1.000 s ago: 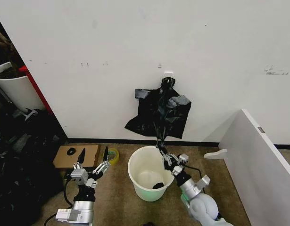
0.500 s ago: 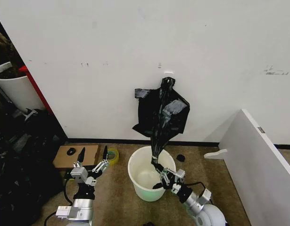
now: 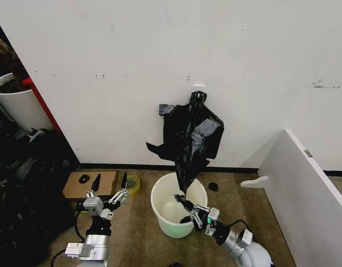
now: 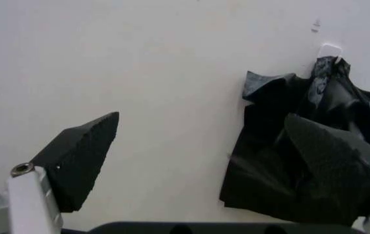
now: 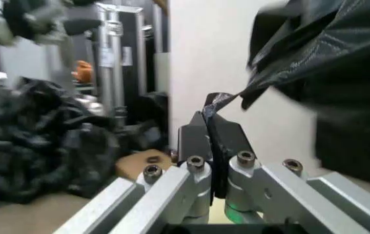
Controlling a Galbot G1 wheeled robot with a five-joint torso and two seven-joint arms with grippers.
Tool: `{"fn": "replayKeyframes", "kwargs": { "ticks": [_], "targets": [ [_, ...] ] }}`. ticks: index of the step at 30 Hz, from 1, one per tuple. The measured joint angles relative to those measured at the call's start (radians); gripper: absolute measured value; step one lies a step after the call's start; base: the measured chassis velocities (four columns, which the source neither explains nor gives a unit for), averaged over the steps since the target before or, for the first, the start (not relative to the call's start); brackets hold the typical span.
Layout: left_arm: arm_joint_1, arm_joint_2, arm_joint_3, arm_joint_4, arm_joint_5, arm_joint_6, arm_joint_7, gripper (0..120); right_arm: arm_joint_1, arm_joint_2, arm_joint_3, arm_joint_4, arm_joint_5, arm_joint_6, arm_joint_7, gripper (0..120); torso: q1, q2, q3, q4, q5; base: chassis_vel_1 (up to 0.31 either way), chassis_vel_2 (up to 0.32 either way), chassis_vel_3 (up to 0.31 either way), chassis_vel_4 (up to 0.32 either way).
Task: Place the garbage bag over the trash bin.
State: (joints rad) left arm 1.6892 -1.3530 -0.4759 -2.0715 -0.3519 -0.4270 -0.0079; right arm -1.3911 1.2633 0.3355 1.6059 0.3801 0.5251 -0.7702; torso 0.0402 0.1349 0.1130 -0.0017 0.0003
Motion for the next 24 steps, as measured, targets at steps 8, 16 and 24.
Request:
{"fn": "replayKeyframes", "kwargs": {
  "ticks": [8, 16, 24],
  "targets": [
    [-0.002, -0.002, 0.003, 0.005, 0.002, 0.009, 0.001, 100, 0.025, 0.022, -0.08, -0.04, -0.008, 0.057, 0.245, 23, 0.0, 0.0, 0.0, 0.0002, 0.0001, 0.0, 0.0, 0.0, 0.0],
    [-0.008, -0.003, -0.002, 0.014, -0.002, 0.011, 0.0, 100, -0.055, -0.031, -0.205, 0.169, -0.067, -0.162, 0.761, 53, 0.0, 0.0, 0.0, 0.0001, -0.0001, 0.0, 0.0, 0.0, 0.0],
    [-0.015, -0.006, 0.002, 0.028, -0.002, 0.008, 0.0, 100, -0.141, -0.078, -0.289, 0.429, -0.102, -0.48, 1.227, 82, 0.0, 0.0, 0.0, -0.0001, -0.0002, 0.0, 0.0, 0.0, 0.0]
  ]
}}
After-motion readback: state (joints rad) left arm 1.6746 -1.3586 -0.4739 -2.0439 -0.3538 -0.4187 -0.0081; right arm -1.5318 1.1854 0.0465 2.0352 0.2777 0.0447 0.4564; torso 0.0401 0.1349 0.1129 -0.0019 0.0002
